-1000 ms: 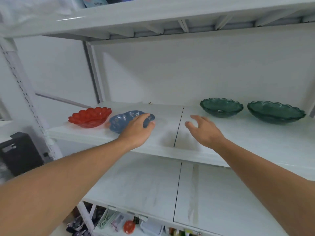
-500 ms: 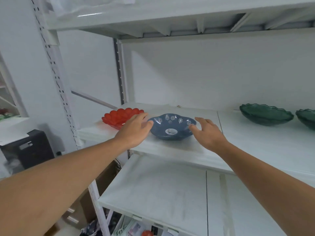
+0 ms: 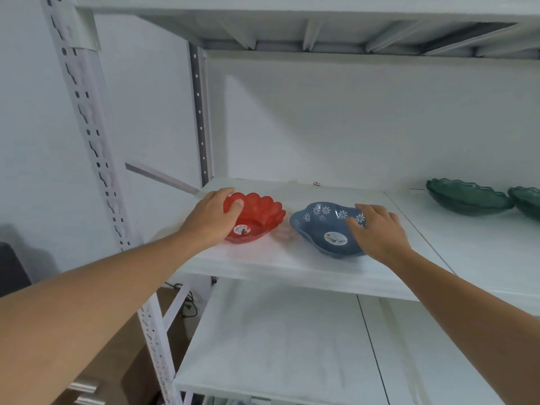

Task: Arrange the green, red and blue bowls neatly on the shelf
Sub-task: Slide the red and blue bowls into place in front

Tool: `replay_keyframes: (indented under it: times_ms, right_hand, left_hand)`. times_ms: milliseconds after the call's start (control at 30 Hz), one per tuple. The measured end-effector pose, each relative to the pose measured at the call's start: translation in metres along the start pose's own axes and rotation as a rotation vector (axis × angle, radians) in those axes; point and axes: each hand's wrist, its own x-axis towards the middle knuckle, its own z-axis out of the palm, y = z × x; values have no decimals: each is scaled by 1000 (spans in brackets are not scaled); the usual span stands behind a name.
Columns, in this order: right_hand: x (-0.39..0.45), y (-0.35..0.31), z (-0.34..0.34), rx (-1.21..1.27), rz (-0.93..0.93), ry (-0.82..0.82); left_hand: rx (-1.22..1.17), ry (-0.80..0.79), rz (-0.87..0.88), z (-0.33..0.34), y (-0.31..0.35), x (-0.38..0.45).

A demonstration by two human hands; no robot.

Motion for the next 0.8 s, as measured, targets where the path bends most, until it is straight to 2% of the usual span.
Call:
replay_keyframes:
  times_ms: [167,267,333,400,467,567,600,733,800]
  right_hand:
    - [7,3,-4,13,16,-4]
    - [17,9,-4,99,95,-18]
    - [22,18,-1,158,186,-11]
    - [25,28,4,174,303,10]
    - [29,36,9,207,424,-6]
    - [34,40,13,380,620,-67]
    - [36,42,13,397,659,-78]
    - [34,41,12,582,694,-122]
    - [29,40,9,685,664,-109]
  left_hand:
    - [30,-38,47,1,-3,13]
    - [110,1,48,-6,-12,26]
    - [195,45,-110,-10,-23,33]
    - [252,17,-383,-12,-33,37]
    - [128,-57,-581,-10,-42,39]
    - [-306,-111,-636,-3,-57,44]
    - [-386,-106,-643,-1,-60,45]
    - [-393,-19,-605,5,-56,47]
    - [-499,-31,-579,8,-51,55]
